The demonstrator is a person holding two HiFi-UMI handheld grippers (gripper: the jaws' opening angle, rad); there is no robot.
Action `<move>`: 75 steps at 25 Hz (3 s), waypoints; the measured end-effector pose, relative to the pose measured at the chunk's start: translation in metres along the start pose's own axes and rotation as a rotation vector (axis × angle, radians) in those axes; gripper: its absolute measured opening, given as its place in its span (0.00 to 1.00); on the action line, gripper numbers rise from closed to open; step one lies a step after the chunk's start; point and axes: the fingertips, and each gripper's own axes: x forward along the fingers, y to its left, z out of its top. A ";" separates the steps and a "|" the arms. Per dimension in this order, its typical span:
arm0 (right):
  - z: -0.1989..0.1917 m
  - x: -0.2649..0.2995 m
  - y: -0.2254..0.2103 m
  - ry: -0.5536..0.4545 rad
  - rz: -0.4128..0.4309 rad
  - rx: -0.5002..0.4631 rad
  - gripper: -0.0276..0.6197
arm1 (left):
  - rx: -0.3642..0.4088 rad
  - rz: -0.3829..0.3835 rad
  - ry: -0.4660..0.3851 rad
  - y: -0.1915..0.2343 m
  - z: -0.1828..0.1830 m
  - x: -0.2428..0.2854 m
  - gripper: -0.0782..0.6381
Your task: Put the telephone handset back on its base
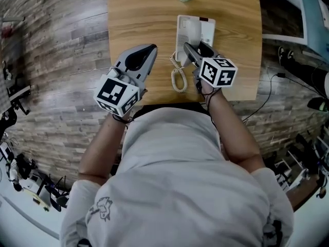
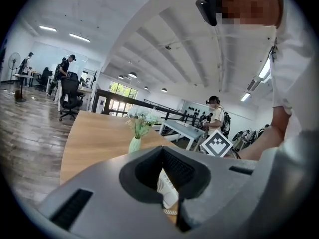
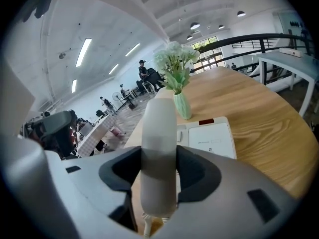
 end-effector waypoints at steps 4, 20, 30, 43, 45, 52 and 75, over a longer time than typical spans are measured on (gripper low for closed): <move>-0.004 0.017 -0.008 0.019 -0.020 0.028 0.39 | 0.008 -0.003 0.031 0.007 -0.010 0.011 0.12; -0.023 0.052 -0.029 0.103 -0.072 0.092 0.39 | -0.044 -0.003 0.073 0.028 -0.028 0.029 0.12; -0.027 0.059 -0.032 0.103 -0.106 0.109 0.39 | -0.058 0.002 0.074 0.026 -0.034 0.029 0.12; -0.024 0.063 -0.030 0.075 -0.168 0.086 0.43 | -0.065 0.025 0.064 0.023 -0.036 0.013 0.12; -0.021 0.060 -0.028 0.072 -0.168 0.070 0.44 | -0.062 0.031 0.059 0.022 -0.035 0.007 0.12; -0.012 0.041 -0.017 0.042 -0.154 0.009 0.45 | -0.041 0.041 0.036 0.017 -0.027 -0.009 0.12; 0.023 -0.104 0.123 -0.216 0.081 -0.385 0.23 | 0.115 -0.011 -0.126 -0.049 0.037 -0.101 0.12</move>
